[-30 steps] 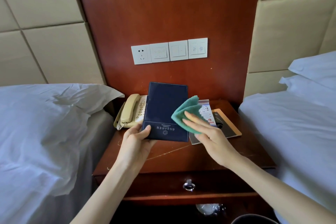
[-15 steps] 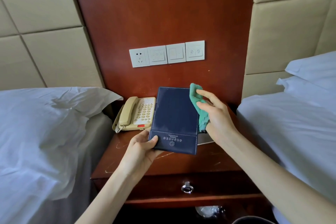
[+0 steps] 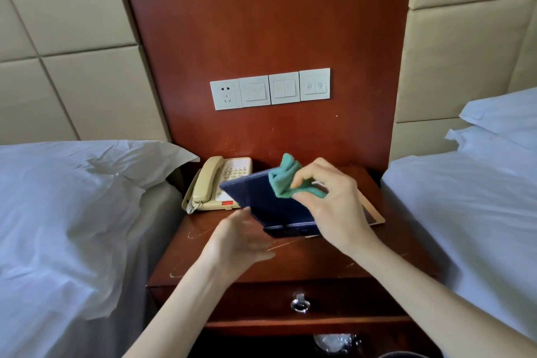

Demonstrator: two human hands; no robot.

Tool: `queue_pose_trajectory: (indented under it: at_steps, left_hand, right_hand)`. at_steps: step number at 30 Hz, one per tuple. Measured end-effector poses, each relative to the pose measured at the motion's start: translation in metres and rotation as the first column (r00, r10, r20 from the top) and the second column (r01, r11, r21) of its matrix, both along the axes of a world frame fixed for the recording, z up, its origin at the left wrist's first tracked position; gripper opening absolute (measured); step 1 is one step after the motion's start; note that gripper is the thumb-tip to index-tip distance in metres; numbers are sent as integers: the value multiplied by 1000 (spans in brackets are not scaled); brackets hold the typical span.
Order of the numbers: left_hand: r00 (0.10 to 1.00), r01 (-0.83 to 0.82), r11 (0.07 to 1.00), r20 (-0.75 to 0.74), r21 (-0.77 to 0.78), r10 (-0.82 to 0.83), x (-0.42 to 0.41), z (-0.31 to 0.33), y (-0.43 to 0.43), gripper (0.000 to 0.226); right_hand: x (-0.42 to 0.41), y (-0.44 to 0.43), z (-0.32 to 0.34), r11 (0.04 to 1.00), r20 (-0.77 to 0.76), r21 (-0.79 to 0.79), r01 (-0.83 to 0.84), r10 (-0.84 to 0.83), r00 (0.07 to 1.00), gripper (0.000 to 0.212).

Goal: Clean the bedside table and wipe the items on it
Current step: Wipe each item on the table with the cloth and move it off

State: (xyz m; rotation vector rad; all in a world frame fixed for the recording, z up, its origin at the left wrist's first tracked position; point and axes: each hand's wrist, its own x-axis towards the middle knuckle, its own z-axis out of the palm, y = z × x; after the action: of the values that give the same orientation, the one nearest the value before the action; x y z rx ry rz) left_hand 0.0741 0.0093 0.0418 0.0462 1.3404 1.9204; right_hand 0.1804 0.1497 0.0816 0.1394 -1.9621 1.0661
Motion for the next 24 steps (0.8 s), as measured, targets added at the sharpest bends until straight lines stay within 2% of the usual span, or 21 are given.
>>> queue_pose_trajectory:
  at_steps: [2,4,7,9,11,14,17,21,24]
  left_hand:
    - [999,41,972,10,233,-44,2,10,-8,43]
    - [997,74,885,-10,459,-78,-2,12,-17,61]
    - [989,124,764,-18,634,-145,2,18,-24,64]
    - [983,166,725,-53,668,-176,3,19,-28,61]
    - [984,146,712,-26,687,-177,3,19,-31,66]
    - [999,32,803,-6,595,-36,5,17,-28,47]
    - [1000,7,822,7,569,-13,7,13,-24,50]
    - [997,76,829,-35,554,-68,13,3,-23,52]
    - [993,95,839,-106,536,-45,19,-4,-19,44]
  right_hand:
    - [1,-6,-2,993,-2,116,-3,3,1000,20]
    - [2,-10,-5,982,-8,189,-21,22,1000,17]
    - [2,-13,-8,964,-32,258,-62,73,997,15]
    - [2,-17,-12,940,-23,322,-113,127,992,13]
    - [2,-22,-19,914,43,355,-197,194,980,15]
    - [5,-27,-33,898,203,305,-317,264,943,26]
    - [3,-27,-38,888,315,286,-360,268,911,37]
    - [-6,-23,-34,835,424,441,-330,130,896,42]
    - [-17,-18,-28,838,449,503,-212,-44,892,47]
